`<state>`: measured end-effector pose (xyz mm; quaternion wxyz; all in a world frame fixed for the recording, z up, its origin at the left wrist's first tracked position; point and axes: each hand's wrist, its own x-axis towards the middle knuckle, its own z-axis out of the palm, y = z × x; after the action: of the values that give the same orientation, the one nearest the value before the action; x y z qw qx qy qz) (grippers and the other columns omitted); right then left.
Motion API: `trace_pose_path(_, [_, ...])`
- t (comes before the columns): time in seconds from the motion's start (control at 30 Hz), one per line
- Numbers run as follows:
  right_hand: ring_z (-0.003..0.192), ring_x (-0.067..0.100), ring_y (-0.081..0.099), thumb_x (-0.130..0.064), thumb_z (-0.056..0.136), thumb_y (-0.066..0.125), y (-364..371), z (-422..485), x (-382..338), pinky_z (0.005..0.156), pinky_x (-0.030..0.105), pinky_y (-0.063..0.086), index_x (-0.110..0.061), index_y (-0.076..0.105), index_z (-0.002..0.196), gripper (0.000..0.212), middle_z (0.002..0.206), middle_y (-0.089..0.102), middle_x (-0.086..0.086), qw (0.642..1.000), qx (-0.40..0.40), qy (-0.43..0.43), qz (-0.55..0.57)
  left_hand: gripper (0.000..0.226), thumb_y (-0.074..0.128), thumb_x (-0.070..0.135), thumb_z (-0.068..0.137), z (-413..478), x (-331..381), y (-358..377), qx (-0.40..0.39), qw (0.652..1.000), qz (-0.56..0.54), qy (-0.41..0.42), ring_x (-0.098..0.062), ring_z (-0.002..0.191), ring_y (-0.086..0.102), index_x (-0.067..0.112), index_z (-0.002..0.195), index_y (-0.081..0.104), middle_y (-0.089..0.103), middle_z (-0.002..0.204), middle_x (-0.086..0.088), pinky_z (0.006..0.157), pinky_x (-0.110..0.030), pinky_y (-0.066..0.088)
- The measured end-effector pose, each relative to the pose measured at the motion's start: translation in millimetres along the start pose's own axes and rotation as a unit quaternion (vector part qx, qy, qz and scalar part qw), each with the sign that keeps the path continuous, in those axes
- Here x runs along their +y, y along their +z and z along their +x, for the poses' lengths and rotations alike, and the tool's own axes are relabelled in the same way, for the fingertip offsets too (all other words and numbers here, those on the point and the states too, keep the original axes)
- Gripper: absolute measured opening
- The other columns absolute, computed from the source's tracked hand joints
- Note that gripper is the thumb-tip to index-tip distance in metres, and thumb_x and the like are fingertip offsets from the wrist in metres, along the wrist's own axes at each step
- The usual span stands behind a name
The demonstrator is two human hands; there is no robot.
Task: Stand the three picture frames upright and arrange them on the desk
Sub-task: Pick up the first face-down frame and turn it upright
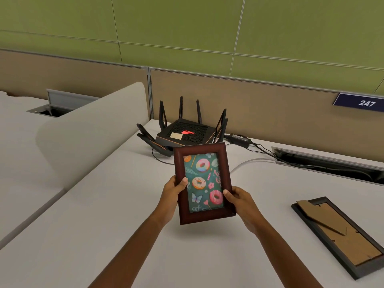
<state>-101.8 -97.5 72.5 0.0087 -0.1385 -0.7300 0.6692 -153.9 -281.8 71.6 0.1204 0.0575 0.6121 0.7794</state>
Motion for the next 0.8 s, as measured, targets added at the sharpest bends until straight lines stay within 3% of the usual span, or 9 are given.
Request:
trace_pose_path(0.17, [0.086,0.023,0.064,-0.017,0.092,0.048,12.1,3.1,2.5,0.064,0.024,0.054,-0.004,0.055,0.101,0.018,0.100,0.065,0.015,0.999,0.009,-0.003,0.041,0.019,0.041,0.030,0.093,1.7,-2.5,-8.7,0.025,0.998,0.062,0.001,-0.007,0.083,0.064,0.022,0.108,0.049,0.063,0.102,0.001,0.057,-0.011,0.056])
trace_pose_path(0.33, [0.083,0.018,0.065,-0.014,0.091,0.049,24.2,9.6,0.5,0.053,0.014,0.056,-0.010,0.056,0.096,0.010,0.099,0.065,0.012,0.997,0.000,-0.039,0.066,0.045,0.016,0.049,0.092,3.0,-7.0,-24.5,0.013,0.998,-0.031,-0.056,-0.007,0.084,0.067,0.034,0.096,0.058,0.068,0.097,0.007,0.075,-0.027,0.056])
trace_pose_path(0.43, [0.086,0.018,0.065,-0.014,0.091,0.048,32.1,14.0,-2.8,0.055,0.015,0.056,-0.012,0.057,0.099,0.012,0.100,0.066,0.010,0.995,-0.020,-0.052,0.084,0.056,0.011,0.055,0.090,6.9,-8.8,-35.9,0.009,0.990,-0.104,-0.091,-0.015,0.089,0.068,0.031,0.098,0.060,0.071,0.097,0.004,0.086,-0.038,0.050])
trace_pose_path(0.63, [0.086,0.014,0.068,-0.016,0.090,0.049,49.9,23.3,-1.6,0.063,0.020,0.058,-0.020,0.059,0.097,0.013,0.096,0.069,0.001,0.992,-0.067,-0.064,0.089,0.062,0.009,0.060,0.088,19.3,-3.9,-52.5,0.035,0.987,-0.131,-0.085,-0.015,0.075,0.073,0.029,0.096,0.063,0.077,0.080,0.006,0.068,-0.034,0.058])
trace_pose_path(0.8, [0.078,0.009,0.071,-0.015,0.090,0.049,66.8,39.9,3.7,0.060,0.020,0.058,-0.013,0.059,0.104,0.017,0.092,0.071,-0.002,0.989,-0.083,-0.057,0.105,0.067,0.008,0.062,0.086,32.8,6.4,-63.3,0.092,0.985,-0.108,-0.096,-0.027,0.090,0.064,0.025,0.094,0.063,0.067,0.099,-0.006,0.078,-0.041,0.051])
